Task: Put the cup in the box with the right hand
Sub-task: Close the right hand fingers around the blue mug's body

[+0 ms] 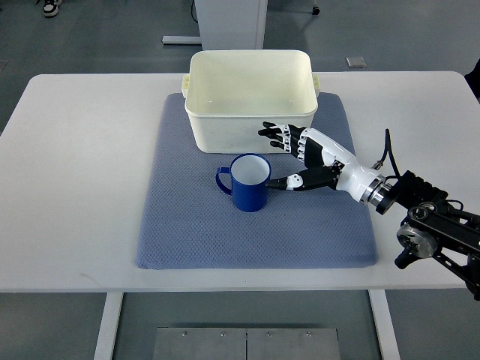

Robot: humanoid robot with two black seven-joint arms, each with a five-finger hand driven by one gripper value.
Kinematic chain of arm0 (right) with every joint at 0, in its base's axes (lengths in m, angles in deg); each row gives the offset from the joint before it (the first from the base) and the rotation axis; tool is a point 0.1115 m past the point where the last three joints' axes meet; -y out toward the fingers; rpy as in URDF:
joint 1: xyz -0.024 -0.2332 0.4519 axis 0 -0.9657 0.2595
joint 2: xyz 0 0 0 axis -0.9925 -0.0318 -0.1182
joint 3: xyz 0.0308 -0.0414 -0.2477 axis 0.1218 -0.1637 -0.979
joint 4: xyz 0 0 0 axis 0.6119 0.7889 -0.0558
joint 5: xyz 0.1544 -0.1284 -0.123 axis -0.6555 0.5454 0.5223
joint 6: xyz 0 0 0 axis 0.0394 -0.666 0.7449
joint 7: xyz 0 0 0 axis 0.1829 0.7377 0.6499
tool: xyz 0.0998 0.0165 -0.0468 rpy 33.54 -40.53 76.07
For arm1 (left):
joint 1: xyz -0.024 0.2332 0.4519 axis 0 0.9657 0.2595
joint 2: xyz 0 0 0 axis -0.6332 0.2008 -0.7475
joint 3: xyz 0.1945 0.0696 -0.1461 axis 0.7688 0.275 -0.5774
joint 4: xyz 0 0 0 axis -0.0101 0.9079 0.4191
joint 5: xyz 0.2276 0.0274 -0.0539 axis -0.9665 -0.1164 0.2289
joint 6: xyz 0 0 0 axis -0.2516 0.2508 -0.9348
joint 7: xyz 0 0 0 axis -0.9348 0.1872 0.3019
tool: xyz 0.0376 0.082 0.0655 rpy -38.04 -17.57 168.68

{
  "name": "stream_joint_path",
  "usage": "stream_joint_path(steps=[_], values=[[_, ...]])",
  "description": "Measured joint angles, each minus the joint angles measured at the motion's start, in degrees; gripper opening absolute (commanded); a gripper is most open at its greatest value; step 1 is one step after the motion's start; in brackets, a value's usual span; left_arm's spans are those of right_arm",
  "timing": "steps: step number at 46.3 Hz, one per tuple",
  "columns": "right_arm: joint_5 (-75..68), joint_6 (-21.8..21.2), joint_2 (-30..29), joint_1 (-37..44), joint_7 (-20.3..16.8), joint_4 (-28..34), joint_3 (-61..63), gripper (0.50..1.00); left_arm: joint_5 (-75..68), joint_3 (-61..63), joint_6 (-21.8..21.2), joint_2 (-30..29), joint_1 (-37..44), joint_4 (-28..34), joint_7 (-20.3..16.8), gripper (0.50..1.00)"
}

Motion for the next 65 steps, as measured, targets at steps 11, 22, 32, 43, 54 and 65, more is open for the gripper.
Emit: stream_joint_path(steps=[11,22,32,43,54,65], values=[[0.0,2.56,-0.54,-1.21,-0.03,-1.88,-1.09,0.987,0.0,0.0,0.0,0.0,-0.01,0.0,0.0,1.0],[0.0,5.96,-2.5,-1.26,0.04,-1.98,-3.42,0.987,0.0,0.0,0.0,0.0,-0.01,0.0,0.0,1.0],[0.0,7.19,-3.34,-1.15,-1.48,-1.99,-3.44,0.985,0.0,0.0,0.0,0.0,0.0,0.0,0.0,1.0],[-0.58,9.42,-4.91,-1.19,-4.5,-2.61,-3.39,0.981,0.0,0.01,0.0,0.0,0.0,0.0,0.0,1.0],[-0.92,11.18,-6.19,-1.17,-7.12,-2.69,-3.26,0.972,0.0,0.0,0.0,0.0,0.0,0.0,0.0,1.0],[-1.21,12.53,-7.43,-1.22,-8.93,-2.69,-3.14,0.96,0.0,0.01,0.0,0.0,0.0,0.0,0.0,1.0]])
